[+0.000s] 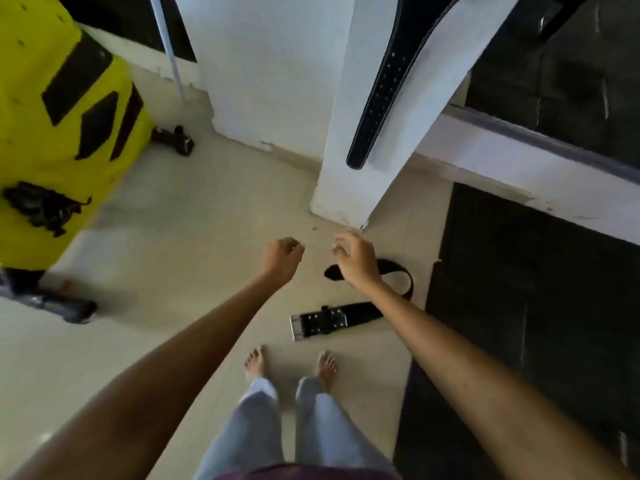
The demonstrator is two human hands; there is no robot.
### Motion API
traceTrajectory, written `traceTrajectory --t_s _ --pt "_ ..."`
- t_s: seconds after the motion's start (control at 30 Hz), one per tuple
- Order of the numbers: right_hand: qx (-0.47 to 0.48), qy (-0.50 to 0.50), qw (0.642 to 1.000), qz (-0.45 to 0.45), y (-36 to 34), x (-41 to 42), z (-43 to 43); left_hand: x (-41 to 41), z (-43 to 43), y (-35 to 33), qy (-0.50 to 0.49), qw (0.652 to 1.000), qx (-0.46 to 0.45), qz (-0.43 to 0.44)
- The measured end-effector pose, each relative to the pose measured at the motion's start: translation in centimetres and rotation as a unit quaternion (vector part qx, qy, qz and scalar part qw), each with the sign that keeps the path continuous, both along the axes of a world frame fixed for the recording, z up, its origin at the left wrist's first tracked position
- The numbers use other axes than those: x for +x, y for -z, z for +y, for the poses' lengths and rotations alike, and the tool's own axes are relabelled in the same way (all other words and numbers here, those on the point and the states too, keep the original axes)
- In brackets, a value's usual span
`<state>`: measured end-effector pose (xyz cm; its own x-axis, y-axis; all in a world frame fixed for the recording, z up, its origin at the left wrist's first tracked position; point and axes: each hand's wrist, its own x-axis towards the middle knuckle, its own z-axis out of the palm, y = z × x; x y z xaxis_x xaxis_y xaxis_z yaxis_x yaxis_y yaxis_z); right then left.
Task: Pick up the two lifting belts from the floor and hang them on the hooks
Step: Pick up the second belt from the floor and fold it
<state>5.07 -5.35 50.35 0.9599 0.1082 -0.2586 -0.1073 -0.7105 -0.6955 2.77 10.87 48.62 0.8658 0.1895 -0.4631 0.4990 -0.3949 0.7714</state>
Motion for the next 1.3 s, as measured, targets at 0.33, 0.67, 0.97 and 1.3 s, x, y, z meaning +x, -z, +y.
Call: traceTrajectory --t_s 0.33,0.67,0.97,1.3 --pt "-0.024 -0.004 0.991 0.13 17.7 -1.2 2.6 -4.0 -0.3 15.9 -0.055 0.98 -0.079 0.174" --pt "-0.136 -0.12 0.95 0.255 44.7 -3.3 -2.9 -10.0 -2.9 40.3 -0.092 0.907 -0.053 0.408" --pt "-0.219 -0.382 0.866 0.235 64.3 -6.4 -4.9 -7.8 -6.4 62.6 -0.175 0.889 -0.044 0.42" --pt "-0.347 -0.454 0.82 0.047 73.9 -8.9 -1.6 -5.2 -3.5 72.1 -0.248 0.855 -0.054 0.452"
